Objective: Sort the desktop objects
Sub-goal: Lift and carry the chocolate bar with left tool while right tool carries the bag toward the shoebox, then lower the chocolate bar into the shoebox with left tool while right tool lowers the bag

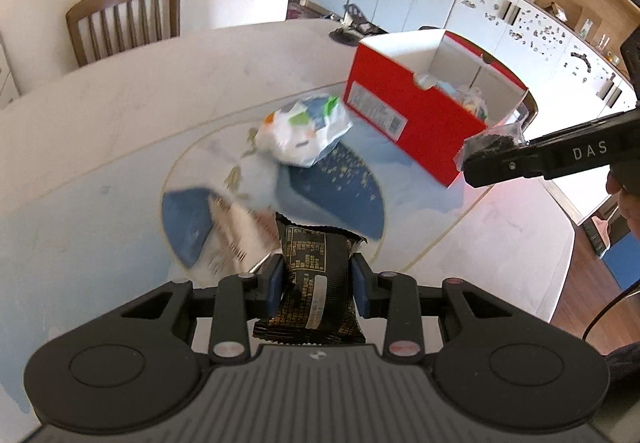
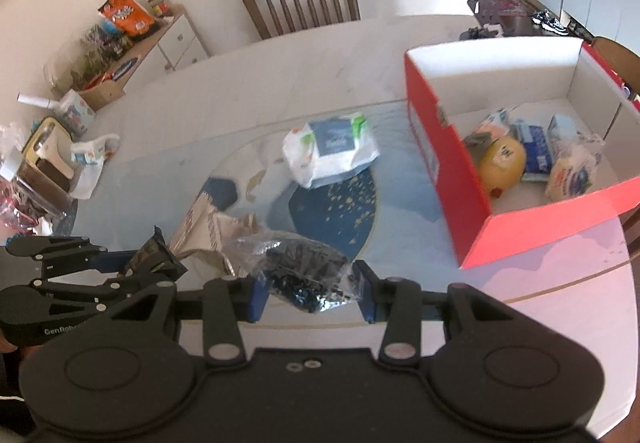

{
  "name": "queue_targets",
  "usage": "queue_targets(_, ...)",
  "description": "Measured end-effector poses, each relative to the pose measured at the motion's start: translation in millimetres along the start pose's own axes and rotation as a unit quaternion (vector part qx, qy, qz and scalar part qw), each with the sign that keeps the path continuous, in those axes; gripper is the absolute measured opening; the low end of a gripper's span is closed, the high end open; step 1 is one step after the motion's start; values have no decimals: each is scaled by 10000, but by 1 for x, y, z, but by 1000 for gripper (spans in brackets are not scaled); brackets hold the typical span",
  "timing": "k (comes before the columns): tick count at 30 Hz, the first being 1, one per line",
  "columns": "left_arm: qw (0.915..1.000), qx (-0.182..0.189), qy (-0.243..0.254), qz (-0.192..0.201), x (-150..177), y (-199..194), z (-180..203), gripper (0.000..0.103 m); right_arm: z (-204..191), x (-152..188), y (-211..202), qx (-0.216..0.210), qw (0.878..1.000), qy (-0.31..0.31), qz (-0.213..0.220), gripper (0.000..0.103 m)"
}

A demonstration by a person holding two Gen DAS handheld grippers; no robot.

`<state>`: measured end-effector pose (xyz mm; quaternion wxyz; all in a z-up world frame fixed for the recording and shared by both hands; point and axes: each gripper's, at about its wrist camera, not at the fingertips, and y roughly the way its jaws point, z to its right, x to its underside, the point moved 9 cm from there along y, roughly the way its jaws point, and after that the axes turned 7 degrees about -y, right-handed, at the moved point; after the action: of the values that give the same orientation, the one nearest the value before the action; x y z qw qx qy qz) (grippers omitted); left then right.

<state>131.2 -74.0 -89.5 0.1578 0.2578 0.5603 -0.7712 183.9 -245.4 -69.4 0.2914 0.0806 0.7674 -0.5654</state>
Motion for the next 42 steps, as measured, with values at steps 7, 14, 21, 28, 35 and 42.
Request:
queue_targets(7,9998,-8,188,89,-22,9,32,33,30,-14,-18,0,9998,16,209,42)
queue_targets(14,9995,38,309,41,-40,26,67,33,65,-19,-30,14,9995,52,299,42)
queue_targets(21,9987,134,490,20,-59,42,105,33,104,-24,-41,145,9993,56,336,42)
queue_targets(28,9974,248,680,32,-85,57,140,33,143,-31,-50,321,9988,113,356,42)
queue_targets(35,9958,287,872,-14,-107,76,169,33,178,-40,-53,415,9981,196,415,42)
queue_targets(42,9936,341,1074,-71,-130,95,191,33,209,-50,-45,429,9979,359,328,42)
